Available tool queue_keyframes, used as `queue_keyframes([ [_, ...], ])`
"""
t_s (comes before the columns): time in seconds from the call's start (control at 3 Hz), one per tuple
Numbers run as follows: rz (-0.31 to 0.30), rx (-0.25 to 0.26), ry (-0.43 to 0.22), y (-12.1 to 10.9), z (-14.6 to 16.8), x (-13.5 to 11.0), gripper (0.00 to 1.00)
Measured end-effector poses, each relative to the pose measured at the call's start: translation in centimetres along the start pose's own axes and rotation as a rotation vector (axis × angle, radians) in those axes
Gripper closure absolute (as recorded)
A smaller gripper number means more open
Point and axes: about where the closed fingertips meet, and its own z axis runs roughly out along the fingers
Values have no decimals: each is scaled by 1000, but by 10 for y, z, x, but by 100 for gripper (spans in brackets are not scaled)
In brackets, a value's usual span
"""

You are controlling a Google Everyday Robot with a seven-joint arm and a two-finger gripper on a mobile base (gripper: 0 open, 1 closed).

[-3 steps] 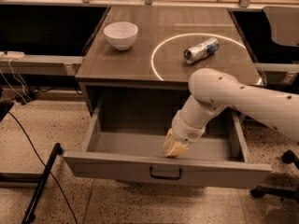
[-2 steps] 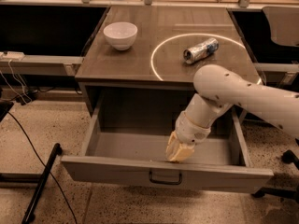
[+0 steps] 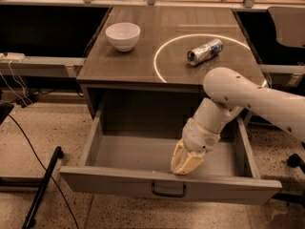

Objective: Open top drawer

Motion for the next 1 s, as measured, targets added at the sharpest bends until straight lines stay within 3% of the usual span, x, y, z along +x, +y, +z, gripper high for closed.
queue_keyframes([
  [0.33, -2, 7, -67, 15, -25, -1, 100],
  [0.67, 20, 95, -95, 19, -58, 2, 100],
  [1.0, 91, 237, -134, 24, -83, 5, 100],
])
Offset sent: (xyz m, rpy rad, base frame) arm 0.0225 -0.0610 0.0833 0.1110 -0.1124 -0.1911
